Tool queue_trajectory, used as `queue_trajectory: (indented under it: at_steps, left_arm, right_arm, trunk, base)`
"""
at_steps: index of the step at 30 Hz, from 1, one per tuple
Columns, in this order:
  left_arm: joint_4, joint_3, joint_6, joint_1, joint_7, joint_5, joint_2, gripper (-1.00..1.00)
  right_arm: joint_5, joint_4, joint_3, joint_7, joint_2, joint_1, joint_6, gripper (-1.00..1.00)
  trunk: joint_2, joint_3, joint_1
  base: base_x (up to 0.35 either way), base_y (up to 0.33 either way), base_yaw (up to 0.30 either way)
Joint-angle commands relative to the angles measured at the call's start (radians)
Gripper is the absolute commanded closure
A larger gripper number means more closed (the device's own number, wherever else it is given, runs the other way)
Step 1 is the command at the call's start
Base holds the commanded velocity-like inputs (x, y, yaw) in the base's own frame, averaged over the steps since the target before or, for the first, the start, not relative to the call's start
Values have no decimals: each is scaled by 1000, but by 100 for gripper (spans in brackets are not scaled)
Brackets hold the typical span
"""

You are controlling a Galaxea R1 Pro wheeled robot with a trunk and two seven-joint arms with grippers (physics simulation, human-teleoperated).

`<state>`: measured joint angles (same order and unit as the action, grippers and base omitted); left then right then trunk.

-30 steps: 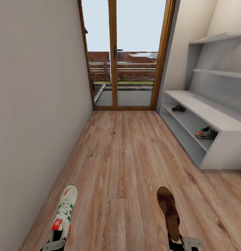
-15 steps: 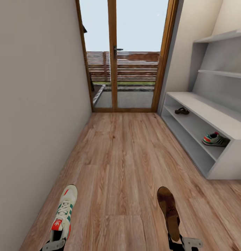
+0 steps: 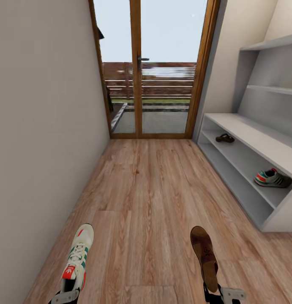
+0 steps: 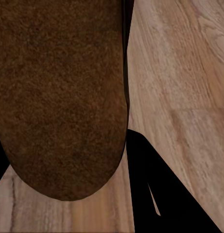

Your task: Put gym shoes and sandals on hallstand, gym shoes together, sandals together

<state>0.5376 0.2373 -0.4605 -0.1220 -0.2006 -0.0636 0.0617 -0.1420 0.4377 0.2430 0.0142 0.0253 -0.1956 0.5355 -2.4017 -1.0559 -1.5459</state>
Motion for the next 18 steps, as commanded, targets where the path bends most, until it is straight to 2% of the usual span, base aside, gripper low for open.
queue_trajectory:
  at_steps: [1,18]
  left_arm:
    - [-1,4,-1,-1,-10,-7,0,100]
    - [-1,4,-1,-1,-10,-7,0,100]
  right_arm:
    - [-7,-1,7,3,-1,-1,3,100]
    - [-7,-1,7,3,-1,-1,3,100]
  trunk:
    - [0,-1,0]
    - [0,-1,0]
  base:
    - [340,0,0]
    - [339,0,0]
